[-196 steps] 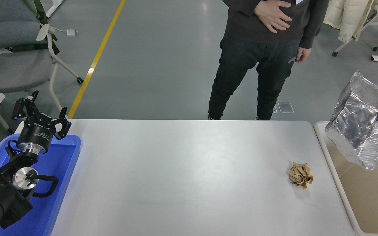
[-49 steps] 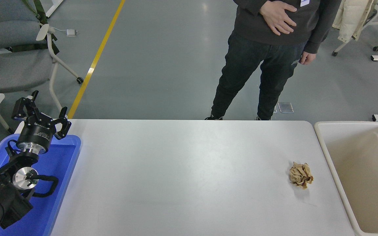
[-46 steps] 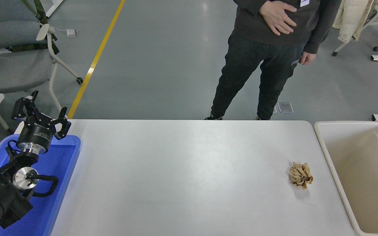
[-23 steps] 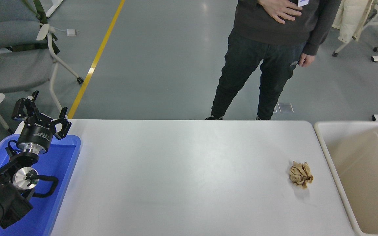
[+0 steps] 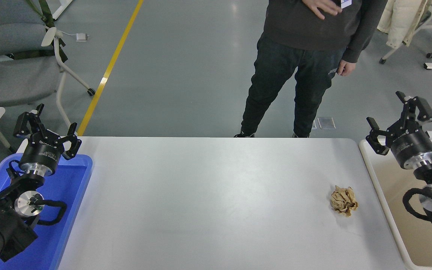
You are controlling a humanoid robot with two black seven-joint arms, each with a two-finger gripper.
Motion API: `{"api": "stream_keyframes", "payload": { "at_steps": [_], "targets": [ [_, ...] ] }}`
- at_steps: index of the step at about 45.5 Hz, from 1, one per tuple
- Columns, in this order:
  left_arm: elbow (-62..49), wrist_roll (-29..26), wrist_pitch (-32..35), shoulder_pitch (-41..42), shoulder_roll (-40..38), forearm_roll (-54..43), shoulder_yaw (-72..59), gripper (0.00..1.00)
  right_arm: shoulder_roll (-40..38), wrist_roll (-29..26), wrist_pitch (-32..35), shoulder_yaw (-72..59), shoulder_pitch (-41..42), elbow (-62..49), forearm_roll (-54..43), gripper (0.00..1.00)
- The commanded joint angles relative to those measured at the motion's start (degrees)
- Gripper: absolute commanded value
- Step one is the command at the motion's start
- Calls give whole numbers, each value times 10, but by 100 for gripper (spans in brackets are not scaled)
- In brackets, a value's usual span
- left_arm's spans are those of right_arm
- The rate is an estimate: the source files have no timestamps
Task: Clean the table surface
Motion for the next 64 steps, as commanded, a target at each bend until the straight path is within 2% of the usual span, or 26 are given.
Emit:
{"api": "stream_keyframes", "payload": {
  "at_steps": [1,7,17,20,28,37,44,54,60,64],
  "targets": [
    [0,0,0,0,0,0,0,100,44,24,1,4,-6,-18,-30,99],
    [0,0,0,0,0,0,0,100,44,23,-5,5,-1,-25,-29,99],
    [0,0,0,0,0,0,0,100,41,6,-72,-11,1,-18,-26,99],
    [1,0,0,0,0,0,0,100,35,-36,-113,-31,2,-4,-25,99],
    [0,0,0,0,0,0,0,100,-6,-136,-145,-43,-6,98,-18,99],
    [0,0,0,0,0,0,0,100,-46,-249,-259,-86,8,183,-23,99],
    [1,0,0,0,0,0,0,100,-101,-288,-256,-127,20,215,-44,99],
    [1,0,-1,0,0,0,0,100,-191,-373,-234,-237,67,266,-118,99],
    [0,0,-1,0,0,0,0,100,-251,-390,-194,-305,96,309,-148,99],
    [1,0,-1,0,0,0,0,100,-301,-389,-135,-345,124,326,-182,99]
  ]
}}
